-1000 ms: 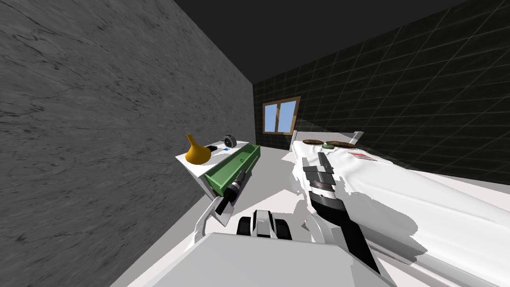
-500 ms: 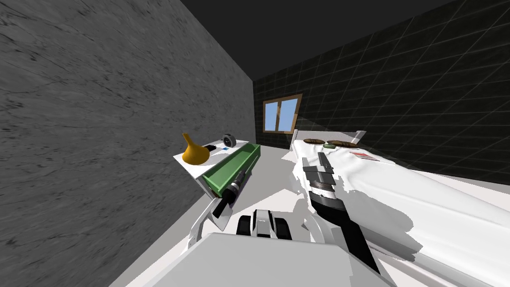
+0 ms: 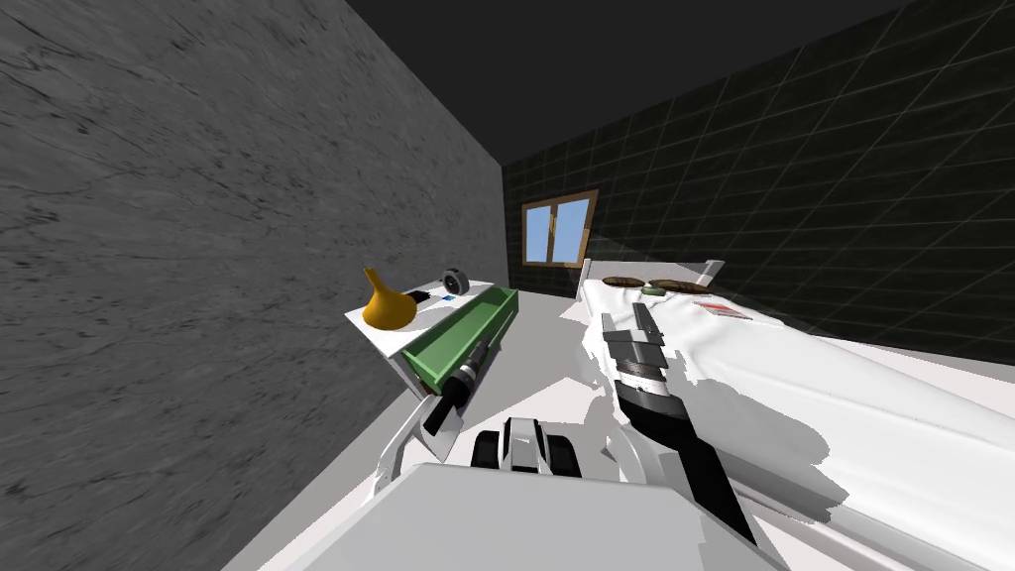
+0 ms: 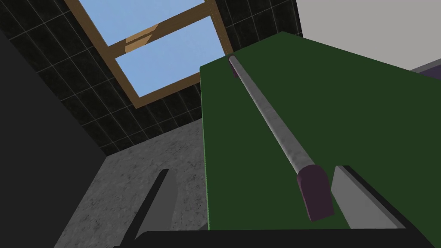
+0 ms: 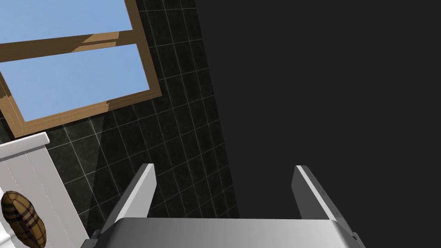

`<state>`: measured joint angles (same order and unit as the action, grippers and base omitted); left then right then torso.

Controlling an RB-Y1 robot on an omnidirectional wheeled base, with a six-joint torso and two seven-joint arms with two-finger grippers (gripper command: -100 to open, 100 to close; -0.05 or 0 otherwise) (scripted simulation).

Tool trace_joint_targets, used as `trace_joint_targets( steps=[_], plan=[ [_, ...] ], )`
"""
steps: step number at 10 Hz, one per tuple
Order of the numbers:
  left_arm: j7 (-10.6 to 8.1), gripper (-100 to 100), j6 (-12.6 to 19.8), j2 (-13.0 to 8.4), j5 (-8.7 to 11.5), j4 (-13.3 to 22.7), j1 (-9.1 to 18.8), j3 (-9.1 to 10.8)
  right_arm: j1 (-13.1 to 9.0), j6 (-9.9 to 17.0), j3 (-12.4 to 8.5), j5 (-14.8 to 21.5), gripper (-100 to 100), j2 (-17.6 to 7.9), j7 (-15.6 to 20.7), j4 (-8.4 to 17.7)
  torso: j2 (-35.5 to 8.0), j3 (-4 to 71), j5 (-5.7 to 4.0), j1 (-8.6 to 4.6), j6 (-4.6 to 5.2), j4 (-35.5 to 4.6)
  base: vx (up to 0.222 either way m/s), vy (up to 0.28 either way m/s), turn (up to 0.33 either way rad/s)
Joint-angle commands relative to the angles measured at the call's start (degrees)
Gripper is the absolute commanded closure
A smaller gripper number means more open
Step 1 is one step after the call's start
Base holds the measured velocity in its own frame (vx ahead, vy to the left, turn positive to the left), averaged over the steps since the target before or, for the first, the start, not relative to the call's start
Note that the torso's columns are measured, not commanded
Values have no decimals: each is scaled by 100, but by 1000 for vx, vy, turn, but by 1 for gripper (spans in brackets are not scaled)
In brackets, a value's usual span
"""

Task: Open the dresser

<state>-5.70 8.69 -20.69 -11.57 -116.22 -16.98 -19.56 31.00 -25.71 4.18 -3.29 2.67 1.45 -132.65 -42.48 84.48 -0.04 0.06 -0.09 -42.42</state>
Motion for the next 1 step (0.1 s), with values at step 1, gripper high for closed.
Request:
trace_joint_targets(
  steps=[1],
  plan=[
    [-1,0,3,0,1,5,-1,-2,0,0,0,0,0,0,0,0,4,2,1,-1,2,4,0,0,0]
  ],
)
